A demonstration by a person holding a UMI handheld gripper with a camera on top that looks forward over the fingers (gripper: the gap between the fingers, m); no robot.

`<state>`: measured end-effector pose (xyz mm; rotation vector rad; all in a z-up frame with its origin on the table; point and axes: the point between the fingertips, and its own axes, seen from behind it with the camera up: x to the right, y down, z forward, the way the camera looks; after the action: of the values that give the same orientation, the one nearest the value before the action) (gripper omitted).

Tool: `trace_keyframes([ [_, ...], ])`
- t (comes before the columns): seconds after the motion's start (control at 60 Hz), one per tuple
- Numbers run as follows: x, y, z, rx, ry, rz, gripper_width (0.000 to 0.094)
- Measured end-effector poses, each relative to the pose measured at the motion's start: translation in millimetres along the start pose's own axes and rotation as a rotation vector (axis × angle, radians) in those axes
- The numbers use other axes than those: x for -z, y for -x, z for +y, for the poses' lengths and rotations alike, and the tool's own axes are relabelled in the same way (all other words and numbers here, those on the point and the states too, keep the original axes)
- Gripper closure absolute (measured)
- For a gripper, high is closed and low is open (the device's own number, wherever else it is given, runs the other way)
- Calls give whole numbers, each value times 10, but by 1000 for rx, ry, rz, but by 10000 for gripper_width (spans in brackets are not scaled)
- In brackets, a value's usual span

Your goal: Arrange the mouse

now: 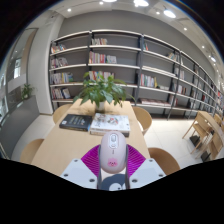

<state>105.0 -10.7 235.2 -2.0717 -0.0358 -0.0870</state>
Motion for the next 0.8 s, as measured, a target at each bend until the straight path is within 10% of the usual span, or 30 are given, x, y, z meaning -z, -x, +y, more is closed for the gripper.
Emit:
trace_keyframes([
  [0.417, -480, -518, 2562, -110, 387, -7, 594],
  [0.8, -347, -576, 2371, -45, 412, 17, 238],
])
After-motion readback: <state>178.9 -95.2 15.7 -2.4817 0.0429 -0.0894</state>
